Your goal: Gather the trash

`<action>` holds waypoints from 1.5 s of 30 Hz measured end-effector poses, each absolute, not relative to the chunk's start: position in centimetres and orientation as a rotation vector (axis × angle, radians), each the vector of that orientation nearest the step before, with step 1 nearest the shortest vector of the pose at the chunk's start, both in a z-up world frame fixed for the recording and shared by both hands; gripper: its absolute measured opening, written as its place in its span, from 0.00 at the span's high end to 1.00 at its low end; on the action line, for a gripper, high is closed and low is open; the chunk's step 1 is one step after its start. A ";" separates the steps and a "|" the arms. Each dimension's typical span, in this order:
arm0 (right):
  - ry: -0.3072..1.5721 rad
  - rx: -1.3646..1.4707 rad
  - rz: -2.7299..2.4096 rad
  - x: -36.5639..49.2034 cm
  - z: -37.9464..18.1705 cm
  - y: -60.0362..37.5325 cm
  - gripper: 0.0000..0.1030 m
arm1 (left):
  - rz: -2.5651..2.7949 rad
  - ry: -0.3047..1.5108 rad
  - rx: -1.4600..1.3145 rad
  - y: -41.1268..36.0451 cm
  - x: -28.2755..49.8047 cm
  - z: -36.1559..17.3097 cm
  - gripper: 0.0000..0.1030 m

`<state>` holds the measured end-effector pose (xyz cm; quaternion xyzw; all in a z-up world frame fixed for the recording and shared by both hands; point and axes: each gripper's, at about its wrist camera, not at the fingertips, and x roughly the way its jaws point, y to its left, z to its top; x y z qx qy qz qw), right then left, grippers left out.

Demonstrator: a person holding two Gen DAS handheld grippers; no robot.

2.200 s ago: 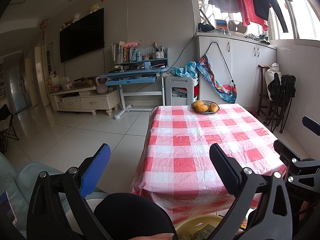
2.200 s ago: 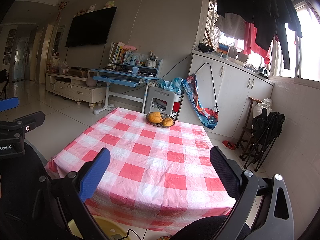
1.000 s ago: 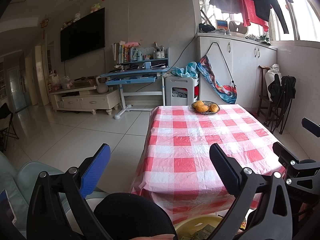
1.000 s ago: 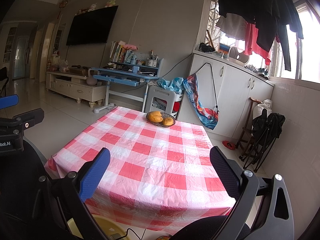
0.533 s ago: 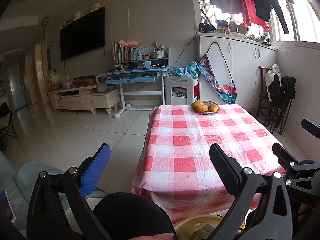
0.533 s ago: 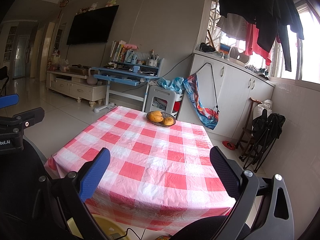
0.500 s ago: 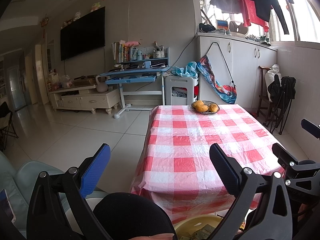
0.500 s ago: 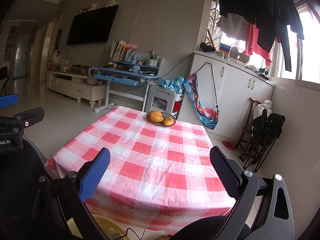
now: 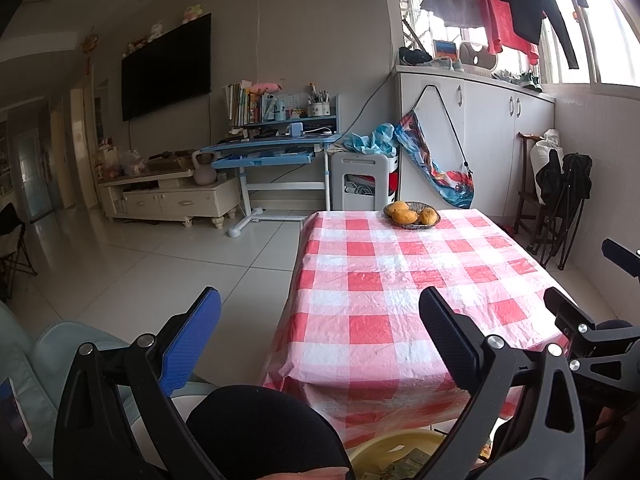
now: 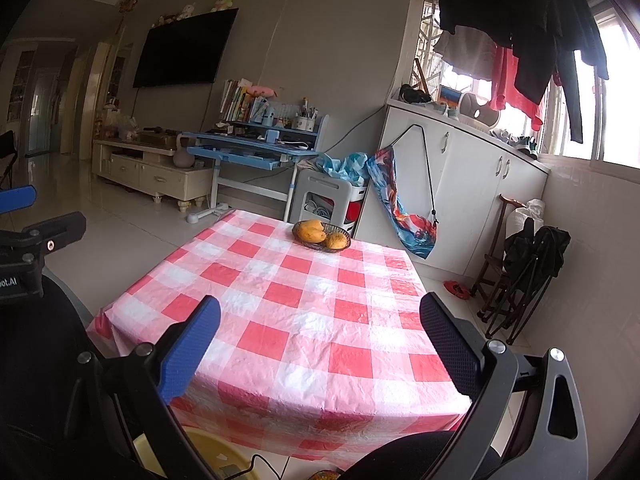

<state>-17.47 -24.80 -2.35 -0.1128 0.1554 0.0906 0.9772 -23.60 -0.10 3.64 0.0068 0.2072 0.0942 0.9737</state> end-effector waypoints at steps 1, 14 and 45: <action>0.314 -0.231 0.183 -17.5 -2.4 -25.1 0.07 | 0.190 0.418 0.010 -0.2 -23.6 3.6 0.07; 0.316 -0.237 0.184 -17.2 -2.4 -24.7 0.07 | 0.188 0.417 0.008 -0.3 -23.7 3.3 0.07; 0.318 -0.246 0.184 -17.1 -2.4 -24.7 0.07 | 0.181 0.416 0.002 -0.1 -23.8 3.3 0.07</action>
